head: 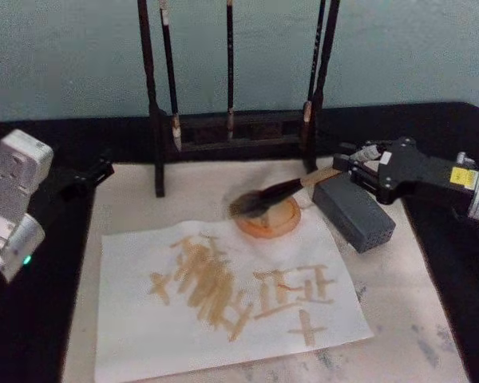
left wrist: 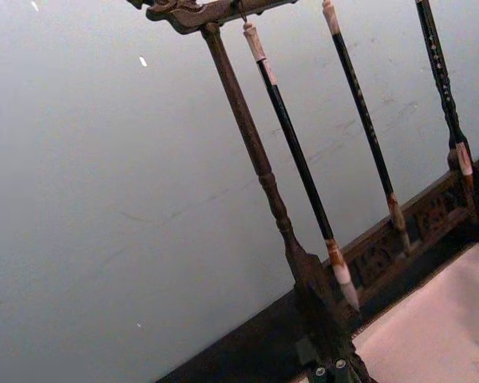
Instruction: Pick up the brush from the inkstone, write on the paper, then place the brush back to its original position.
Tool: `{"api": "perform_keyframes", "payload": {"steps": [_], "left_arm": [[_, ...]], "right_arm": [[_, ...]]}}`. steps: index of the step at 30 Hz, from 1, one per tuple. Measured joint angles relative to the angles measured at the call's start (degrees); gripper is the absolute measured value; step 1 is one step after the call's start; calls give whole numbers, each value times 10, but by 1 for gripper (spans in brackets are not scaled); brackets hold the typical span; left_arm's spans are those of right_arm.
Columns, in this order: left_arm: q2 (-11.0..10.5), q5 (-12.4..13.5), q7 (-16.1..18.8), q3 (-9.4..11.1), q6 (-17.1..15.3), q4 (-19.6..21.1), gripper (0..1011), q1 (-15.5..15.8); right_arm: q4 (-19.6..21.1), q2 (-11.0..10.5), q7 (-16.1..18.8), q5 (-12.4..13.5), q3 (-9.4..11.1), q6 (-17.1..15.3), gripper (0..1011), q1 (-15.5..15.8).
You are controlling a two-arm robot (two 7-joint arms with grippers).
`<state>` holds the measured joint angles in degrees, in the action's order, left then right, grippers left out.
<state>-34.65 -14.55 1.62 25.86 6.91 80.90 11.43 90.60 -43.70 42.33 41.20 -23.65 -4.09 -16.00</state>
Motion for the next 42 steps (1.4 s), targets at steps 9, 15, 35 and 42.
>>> {"api": "perform_keyframes", "payload": {"steps": [9, 15, 35, 42], "left_arm": [[0, 0, 0, 0, 0, 0, 1002, 0], [0, 0, 0, 0, 0, 0, 1002, 0], [0, 0, 0, 0, 0, 0, 1002, 0], [0, 0, 0, 0, 0, 0, 1002, 0]], "right_arm": [[-26, 1, 7, 14, -3, 6, 168, -12], [-54, 6, 15, 22, -6, 9, 168, -25], [-160, 32, 60, 36, -24, 17, 168, -80], [-174, 35, 66, 38, -28, 18, 168, -85]]}}
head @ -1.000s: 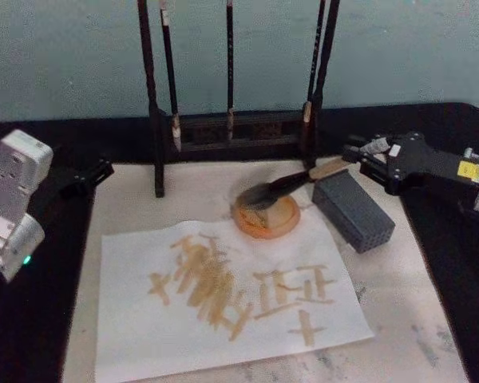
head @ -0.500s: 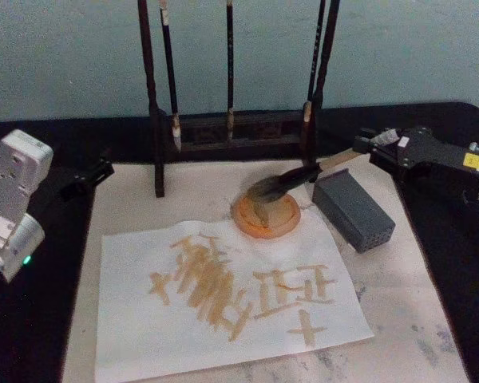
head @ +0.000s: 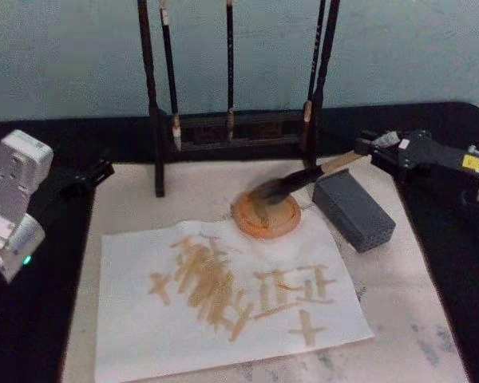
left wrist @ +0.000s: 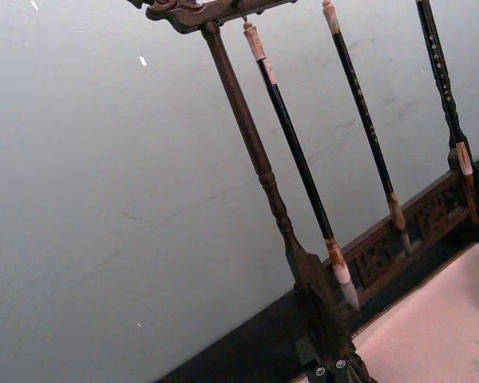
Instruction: Pick up the brush from the inkstone, write on the paper, then place the brush back to its original position.
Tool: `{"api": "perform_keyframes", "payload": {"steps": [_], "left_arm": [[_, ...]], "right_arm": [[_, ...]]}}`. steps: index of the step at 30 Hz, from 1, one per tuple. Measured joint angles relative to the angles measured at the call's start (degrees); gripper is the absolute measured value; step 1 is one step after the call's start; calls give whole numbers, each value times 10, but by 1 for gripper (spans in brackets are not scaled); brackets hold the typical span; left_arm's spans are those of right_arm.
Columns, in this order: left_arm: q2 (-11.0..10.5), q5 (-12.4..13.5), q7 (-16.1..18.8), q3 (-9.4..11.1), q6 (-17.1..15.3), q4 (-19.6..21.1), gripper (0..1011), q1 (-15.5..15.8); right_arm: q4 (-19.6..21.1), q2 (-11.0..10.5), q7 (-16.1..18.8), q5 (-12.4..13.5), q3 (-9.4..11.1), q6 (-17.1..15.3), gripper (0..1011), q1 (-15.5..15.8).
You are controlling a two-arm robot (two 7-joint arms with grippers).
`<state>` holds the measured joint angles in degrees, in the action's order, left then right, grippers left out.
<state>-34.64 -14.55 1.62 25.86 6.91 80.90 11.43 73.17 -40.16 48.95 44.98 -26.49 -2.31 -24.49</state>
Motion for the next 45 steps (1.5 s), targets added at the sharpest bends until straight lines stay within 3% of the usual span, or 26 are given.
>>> {"api": "perform_keyframes", "payload": {"steps": [28, 45], "left_arm": [[0, 0, 0, 0, 0, 0, 1002, 0], [0, 0, 0, 0, 0, 0, 1002, 0]], "right_arm": [[-4, -2, 16, 8, -9, 7, 168, 9], [5, -2, 2, 12, -7, 8, 168, 27]]}}
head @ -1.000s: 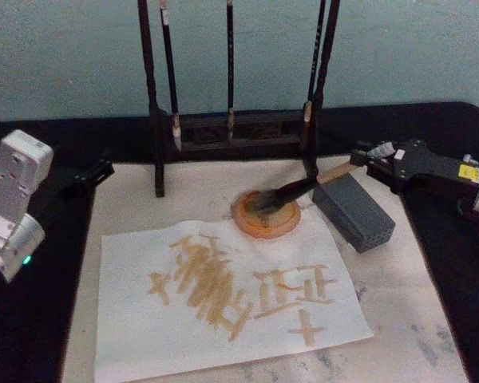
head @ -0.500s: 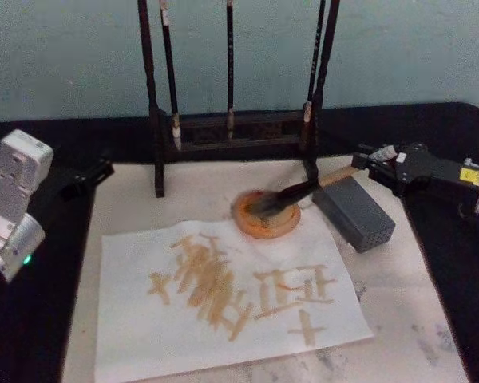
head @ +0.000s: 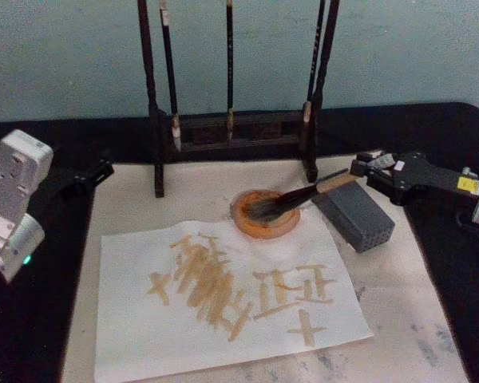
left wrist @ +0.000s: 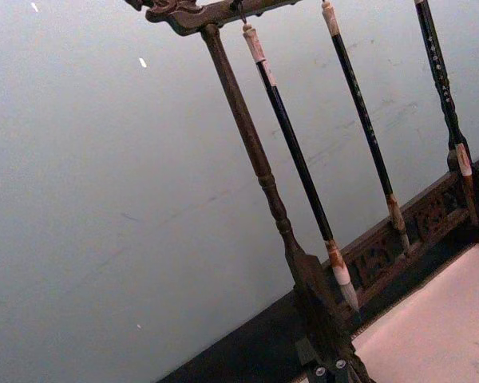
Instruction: Pick up the brush from the inkstone, write on the paper, then place the brush back to its original position.
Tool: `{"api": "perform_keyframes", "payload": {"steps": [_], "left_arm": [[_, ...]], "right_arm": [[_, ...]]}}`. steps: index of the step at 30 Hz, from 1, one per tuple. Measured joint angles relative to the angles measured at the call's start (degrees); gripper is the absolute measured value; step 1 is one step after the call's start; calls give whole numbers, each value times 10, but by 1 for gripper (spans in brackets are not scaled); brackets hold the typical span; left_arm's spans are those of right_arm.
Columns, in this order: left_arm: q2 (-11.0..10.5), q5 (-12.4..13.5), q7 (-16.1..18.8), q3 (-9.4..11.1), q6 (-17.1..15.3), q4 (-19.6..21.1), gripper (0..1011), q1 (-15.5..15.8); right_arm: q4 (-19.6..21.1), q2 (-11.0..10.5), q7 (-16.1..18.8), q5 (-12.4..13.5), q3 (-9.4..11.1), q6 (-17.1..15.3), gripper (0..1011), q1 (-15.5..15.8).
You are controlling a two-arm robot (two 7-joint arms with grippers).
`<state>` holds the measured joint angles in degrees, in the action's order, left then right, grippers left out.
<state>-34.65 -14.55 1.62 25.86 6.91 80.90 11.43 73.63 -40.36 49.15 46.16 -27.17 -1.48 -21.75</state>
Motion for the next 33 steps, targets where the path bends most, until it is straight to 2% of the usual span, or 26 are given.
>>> {"api": "perform_keyframes", "payload": {"steps": [18, 33], "left_arm": [[0, 0, 0, 0, 0, 0, 1002, 0], [0, 0, 0, 0, 0, 0, 1000, 0]], "right_arm": [[-29, 10, 15, 17, 7, 7, 168, 3], [-32, 13, 15, 18, 8, 8, 168, 5]]}}
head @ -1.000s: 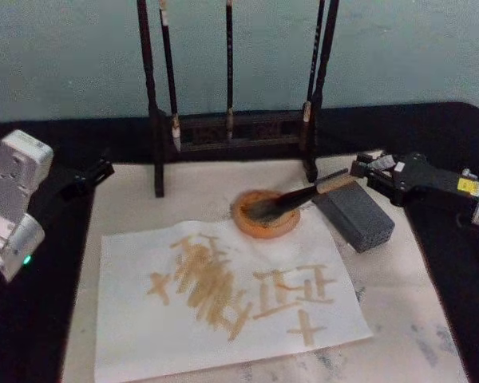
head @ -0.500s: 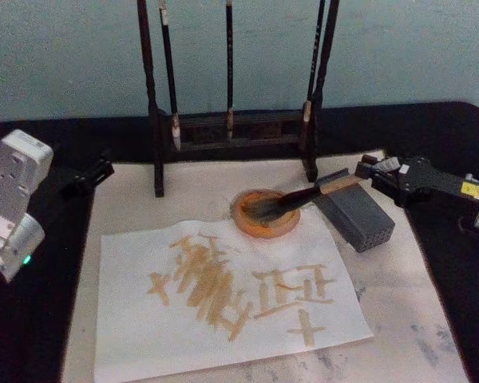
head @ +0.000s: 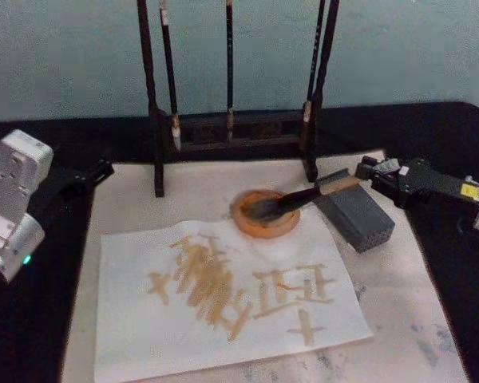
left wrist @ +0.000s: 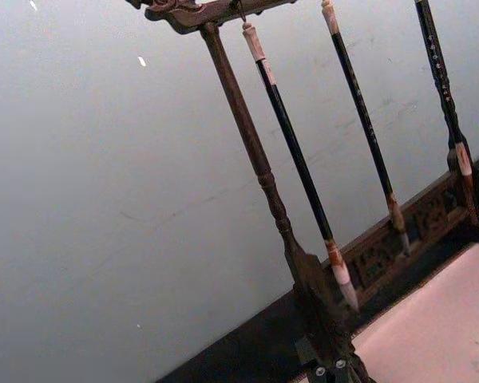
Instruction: Pick up the brush from the inkstone, write on the paper, then place the brush back to its original position.
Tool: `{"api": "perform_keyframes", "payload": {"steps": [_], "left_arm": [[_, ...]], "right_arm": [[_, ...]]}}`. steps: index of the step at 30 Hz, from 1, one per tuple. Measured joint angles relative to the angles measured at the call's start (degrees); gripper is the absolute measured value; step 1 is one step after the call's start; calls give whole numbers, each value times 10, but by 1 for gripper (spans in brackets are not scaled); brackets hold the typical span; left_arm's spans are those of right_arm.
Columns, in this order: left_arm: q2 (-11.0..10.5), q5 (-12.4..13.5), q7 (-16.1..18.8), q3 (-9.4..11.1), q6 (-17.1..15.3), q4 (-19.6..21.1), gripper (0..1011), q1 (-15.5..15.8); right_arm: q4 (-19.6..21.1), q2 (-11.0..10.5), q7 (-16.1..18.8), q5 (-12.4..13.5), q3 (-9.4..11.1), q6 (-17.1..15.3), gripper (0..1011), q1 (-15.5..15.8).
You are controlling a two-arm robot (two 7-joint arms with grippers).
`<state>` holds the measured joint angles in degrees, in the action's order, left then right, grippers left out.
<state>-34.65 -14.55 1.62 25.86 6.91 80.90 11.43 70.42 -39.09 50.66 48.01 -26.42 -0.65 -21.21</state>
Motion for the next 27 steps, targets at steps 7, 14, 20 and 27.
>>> {"api": "perform_keyframes", "payload": {"steps": [7, 14, 20, 27], "left_arm": [[0, 0, 0, 0, 0, 0, 1002, 0], [0, 0, 0, 0, 0, 0, 1002, 0], [0, 0, 0, 0, 0, 0, 1002, 0], [0, 0, 0, 0, 0, 0, 1002, 0]], "right_arm": [[0, 0, 0, 0, 0, 0, 168, 0], [-4, 1, 0, 0, 0, -1, 168, -2], [-12, 4, 2, 1, -1, -4, 168, -4], [-12, 5, 0, 5, -1, -10, 168, -3]]}}
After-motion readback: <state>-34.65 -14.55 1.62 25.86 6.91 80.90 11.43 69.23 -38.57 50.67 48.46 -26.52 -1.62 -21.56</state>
